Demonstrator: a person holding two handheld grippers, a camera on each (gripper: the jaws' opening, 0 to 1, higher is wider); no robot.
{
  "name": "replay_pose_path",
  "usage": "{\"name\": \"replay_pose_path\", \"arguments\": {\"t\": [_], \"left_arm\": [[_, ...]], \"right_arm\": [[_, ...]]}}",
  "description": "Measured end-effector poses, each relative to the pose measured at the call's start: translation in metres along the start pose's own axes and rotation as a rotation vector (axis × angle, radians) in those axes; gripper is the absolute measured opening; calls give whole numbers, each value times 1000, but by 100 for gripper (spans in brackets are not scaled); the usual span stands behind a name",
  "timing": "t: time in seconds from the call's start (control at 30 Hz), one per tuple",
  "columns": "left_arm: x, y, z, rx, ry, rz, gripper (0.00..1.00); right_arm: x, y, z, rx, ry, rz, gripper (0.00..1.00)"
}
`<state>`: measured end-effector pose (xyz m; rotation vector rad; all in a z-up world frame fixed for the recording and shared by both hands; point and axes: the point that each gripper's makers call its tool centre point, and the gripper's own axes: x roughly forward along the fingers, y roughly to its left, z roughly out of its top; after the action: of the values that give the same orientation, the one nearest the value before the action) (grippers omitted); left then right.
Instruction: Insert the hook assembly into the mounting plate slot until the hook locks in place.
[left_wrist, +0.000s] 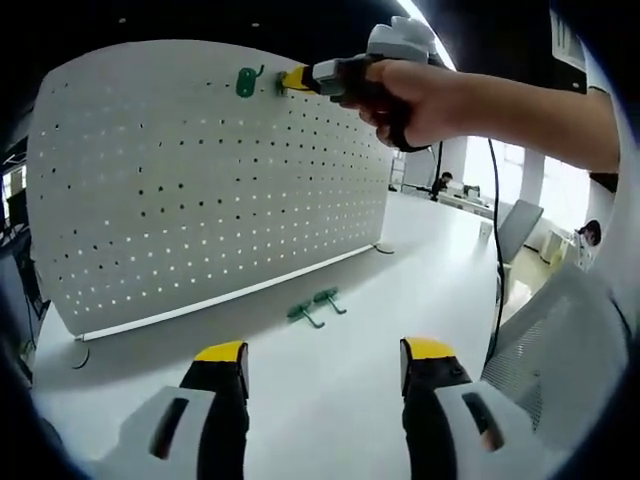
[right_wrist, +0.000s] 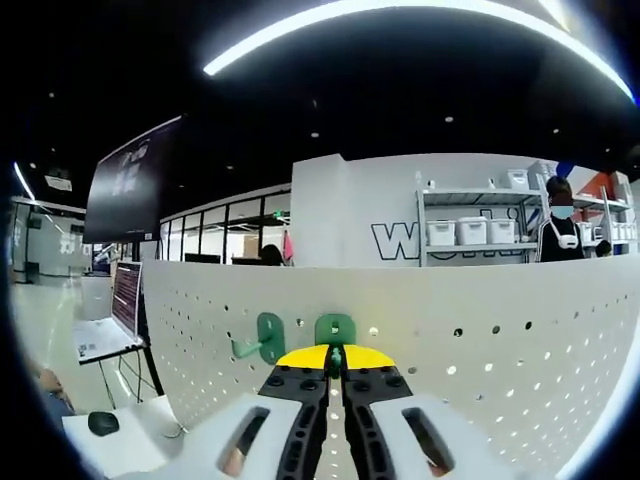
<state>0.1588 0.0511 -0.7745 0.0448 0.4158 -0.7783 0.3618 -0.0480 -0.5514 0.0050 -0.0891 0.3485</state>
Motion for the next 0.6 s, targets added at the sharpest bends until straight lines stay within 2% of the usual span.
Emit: {"name": "replay_pose_path", "arguments": {"t": [0.2,0.53,0.6], "left_arm": [[0,0,0,-8,-4,-1,63],[1,-4,0,-13,-8,-14,62],[1,-5,1,-11,-10,-16,62]], "right_arm": [[2,2,-1,8,8,-37,1],[5,1,-2,43,46,-199,1],[6,2,-5,52,52,-211,2]]}}
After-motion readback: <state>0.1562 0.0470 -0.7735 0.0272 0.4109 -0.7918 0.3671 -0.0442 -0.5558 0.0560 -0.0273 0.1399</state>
